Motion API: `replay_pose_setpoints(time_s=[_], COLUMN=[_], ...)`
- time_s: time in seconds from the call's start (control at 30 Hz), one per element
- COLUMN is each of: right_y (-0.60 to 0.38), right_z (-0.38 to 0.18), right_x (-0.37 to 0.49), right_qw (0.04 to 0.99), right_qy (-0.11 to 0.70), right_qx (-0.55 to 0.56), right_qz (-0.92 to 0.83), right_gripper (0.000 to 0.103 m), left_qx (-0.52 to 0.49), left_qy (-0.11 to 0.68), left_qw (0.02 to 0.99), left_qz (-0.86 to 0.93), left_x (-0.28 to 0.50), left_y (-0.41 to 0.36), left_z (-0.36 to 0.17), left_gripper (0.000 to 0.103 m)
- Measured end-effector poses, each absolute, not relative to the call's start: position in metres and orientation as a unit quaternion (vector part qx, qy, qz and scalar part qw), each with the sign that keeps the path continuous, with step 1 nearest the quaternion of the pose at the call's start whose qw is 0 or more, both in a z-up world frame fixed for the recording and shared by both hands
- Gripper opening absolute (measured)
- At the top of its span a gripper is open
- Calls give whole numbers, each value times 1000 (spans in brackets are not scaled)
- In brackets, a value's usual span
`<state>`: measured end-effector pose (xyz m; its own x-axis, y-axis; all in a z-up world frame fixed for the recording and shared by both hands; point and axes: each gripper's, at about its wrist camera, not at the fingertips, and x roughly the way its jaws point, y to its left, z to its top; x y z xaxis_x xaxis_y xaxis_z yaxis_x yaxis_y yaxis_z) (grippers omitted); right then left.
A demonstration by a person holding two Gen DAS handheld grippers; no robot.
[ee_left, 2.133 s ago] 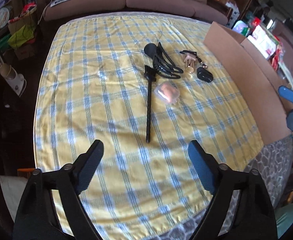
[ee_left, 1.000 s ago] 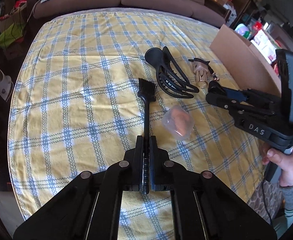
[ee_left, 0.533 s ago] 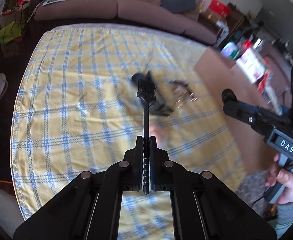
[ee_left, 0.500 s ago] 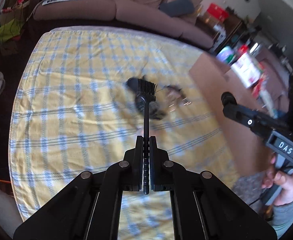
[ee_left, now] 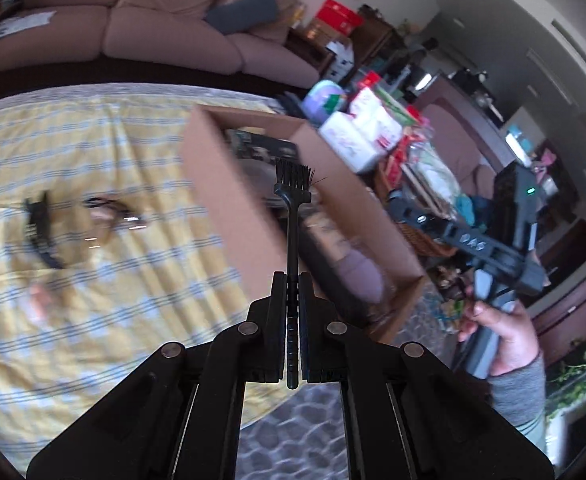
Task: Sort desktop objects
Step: 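Carry the brush into the box with the left gripper while the right gripper carries the black case there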
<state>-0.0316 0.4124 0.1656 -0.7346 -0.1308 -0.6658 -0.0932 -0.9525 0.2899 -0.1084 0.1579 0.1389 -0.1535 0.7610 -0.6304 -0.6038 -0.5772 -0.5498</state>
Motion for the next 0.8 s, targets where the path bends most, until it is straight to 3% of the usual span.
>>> replay_pose_setpoints(time_s=[0.4,0.47,0.53,0.8], right_y=[484,488,492,514], right_z=[112,102,98,121], right_x=[-46,-50,-50,-26], right_qw=[-13,-12,-17,-17], right_qy=[-188,-203,-213,-266], right_qx=[424,430,428,369], right_qz=[-886,-880,-878,-890], right_gripper=[24,28,42,52], left_qx=[-527,-531,-533,-545], left_qy=[-109,-107,-105,-112], left_qw=[463,456,451,421], left_qz=[704,706,708,716], left_x=[-99,-102,-104,-113], left_y=[301,313,323,360], left_z=[109,105,103,90], left_gripper=[5,5,5,5])
